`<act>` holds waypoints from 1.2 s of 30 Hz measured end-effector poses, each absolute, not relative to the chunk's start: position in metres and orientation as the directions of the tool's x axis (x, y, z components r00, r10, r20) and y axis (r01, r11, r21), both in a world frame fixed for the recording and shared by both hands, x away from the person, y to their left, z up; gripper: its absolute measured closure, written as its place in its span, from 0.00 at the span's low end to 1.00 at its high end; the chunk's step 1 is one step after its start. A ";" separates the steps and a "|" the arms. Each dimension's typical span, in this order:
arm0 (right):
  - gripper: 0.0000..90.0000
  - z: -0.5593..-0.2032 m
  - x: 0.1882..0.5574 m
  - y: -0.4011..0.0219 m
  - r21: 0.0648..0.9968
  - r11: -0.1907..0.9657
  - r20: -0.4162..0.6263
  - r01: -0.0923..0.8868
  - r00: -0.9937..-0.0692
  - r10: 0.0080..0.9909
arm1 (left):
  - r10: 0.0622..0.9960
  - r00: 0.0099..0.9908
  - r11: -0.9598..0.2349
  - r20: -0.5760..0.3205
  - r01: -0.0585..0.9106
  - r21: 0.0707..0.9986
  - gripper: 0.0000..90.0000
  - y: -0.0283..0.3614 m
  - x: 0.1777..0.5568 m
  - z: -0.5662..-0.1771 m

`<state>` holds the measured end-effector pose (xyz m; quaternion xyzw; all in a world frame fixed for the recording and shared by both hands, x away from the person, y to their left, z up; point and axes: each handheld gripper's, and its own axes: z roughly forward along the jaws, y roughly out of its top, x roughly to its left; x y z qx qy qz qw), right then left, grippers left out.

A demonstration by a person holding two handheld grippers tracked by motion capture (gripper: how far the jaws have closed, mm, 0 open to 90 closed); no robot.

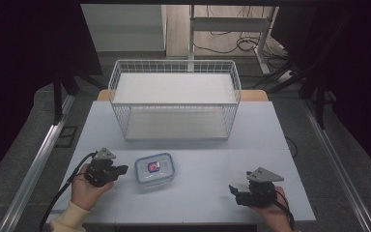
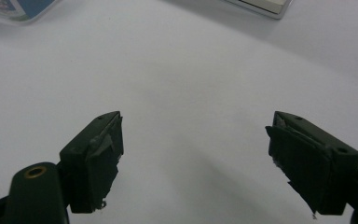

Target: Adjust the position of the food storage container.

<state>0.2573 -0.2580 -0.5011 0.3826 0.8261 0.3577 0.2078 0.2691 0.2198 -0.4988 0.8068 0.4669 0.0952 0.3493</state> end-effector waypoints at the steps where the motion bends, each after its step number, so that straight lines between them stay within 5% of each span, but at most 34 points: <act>1: 0.20 -0.501 0.257 -0.258 0.751 0.452 -0.071 0.481 -0.621 0.780 | 0.819 0.541 -0.311 -0.191 0.698 0.645 1.00 0.216 0.272 -0.502; 20: 0.21 -0.503 0.258 -0.256 0.741 0.457 -0.073 0.493 -0.617 0.784 | 0.828 0.499 -0.262 -0.255 0.747 0.611 1.00 0.205 0.287 -0.512; 36: 0.21 -0.504 0.260 -0.256 0.738 0.452 -0.066 0.502 -0.612 0.788 | 0.799 0.556 -0.329 -0.229 0.722 0.609 1.00 0.167 0.306 -0.515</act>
